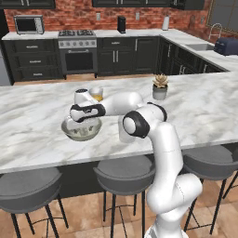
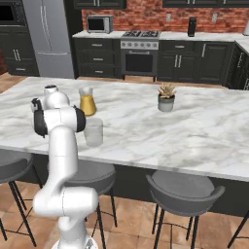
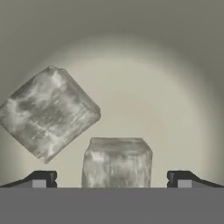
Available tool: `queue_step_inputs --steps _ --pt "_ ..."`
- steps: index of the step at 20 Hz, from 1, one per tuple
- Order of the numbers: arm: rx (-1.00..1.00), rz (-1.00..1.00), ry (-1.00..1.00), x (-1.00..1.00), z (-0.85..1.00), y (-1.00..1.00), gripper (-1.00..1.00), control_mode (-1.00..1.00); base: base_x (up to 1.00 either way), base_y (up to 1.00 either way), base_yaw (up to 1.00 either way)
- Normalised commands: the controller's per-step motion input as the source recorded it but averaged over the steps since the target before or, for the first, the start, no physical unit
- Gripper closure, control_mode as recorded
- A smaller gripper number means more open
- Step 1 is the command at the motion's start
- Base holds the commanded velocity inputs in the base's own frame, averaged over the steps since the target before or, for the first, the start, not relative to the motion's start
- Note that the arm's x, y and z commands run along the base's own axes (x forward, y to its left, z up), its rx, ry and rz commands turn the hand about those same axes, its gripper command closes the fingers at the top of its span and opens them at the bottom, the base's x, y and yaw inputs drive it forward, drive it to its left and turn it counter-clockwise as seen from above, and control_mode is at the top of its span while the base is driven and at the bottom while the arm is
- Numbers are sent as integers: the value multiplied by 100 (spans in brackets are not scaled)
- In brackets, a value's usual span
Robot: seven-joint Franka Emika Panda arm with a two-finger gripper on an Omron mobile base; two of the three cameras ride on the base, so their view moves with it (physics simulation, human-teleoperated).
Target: There are two ice cubes in the ice bowl. Place both ice cubes in the glass cup.
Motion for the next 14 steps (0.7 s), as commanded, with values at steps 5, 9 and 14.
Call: queue_step_inputs --steps 5,9,14 --pt "0 2 4 1 -33 -24 -100 -100 0 0 0" --pt "0 2 1 7 -27 -18 -100 -100 0 0 0" --pt "0 2 1 13 -23 -2 100 -100 0 0 0"
